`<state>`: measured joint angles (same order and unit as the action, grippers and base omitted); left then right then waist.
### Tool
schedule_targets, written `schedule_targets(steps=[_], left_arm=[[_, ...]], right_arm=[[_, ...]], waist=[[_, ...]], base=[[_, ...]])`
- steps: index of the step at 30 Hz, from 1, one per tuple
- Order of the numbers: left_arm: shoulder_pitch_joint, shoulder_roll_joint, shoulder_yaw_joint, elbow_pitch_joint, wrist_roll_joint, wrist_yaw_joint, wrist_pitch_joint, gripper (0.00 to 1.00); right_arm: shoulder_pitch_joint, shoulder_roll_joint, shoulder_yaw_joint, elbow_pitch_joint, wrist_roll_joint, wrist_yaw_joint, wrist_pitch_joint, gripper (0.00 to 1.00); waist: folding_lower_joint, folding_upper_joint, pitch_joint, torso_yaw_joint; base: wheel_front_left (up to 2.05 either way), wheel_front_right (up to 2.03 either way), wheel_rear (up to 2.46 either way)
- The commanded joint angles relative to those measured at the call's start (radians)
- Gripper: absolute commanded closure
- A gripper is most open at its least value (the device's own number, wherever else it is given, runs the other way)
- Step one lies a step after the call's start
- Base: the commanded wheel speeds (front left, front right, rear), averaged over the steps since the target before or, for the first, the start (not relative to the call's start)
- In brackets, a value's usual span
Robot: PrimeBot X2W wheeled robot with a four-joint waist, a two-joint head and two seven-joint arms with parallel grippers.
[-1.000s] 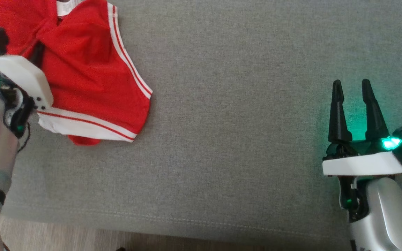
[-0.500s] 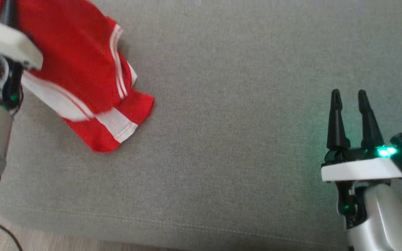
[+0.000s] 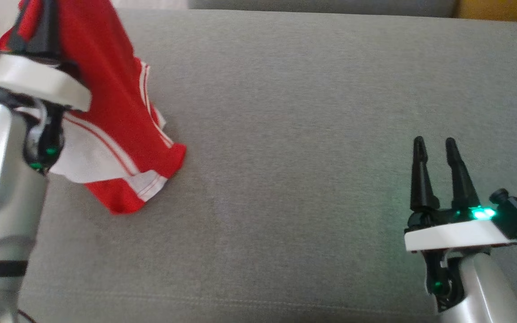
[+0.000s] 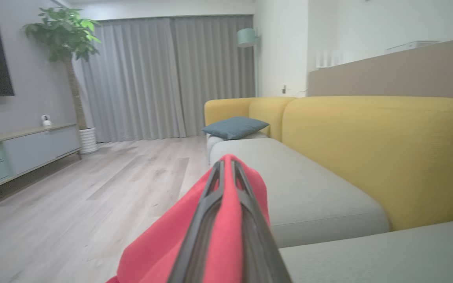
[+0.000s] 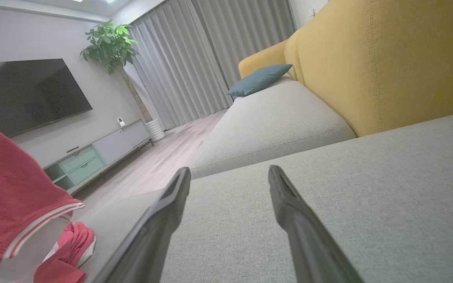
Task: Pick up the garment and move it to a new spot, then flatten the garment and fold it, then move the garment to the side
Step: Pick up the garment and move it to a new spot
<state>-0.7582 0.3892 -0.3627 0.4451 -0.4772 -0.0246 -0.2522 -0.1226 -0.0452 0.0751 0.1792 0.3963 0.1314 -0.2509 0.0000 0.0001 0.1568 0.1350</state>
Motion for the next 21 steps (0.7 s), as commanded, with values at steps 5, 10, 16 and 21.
schedule_targets(steps=[5,10,16,21], left_arm=[[-0.033,-0.006,-0.006,-0.109,0.002,0.012,0.039,1.00],[-0.020,-0.073,-0.070,-0.166,0.009,0.023,0.071,1.00],[-0.035,-0.146,-0.131,-0.164,0.026,0.032,0.074,1.00],[-0.054,-0.185,-0.153,-0.118,0.032,0.037,0.060,1.00]], right_arm=[[-0.043,-0.005,0.055,-0.046,0.022,-0.001,-0.011,0.00],[-0.067,-0.005,0.077,-0.076,0.064,-0.001,-0.011,0.00],[-0.074,-0.005,0.090,-0.122,0.059,-0.001,-0.011,0.00],[-0.070,-0.005,0.081,-0.137,0.077,-0.001,-0.011,0.00]], waist=[[0.0000,-0.0001,0.013,-0.080],[0.0000,-0.0001,0.036,-0.200],[0.0000,-0.0001,0.064,-0.327],[0.0000,-0.0001,0.082,-0.408]], base=[[0.00,0.00,0.00],[0.00,0.00,0.00],[0.00,0.00,0.00],[0.00,0.00,0.00]])
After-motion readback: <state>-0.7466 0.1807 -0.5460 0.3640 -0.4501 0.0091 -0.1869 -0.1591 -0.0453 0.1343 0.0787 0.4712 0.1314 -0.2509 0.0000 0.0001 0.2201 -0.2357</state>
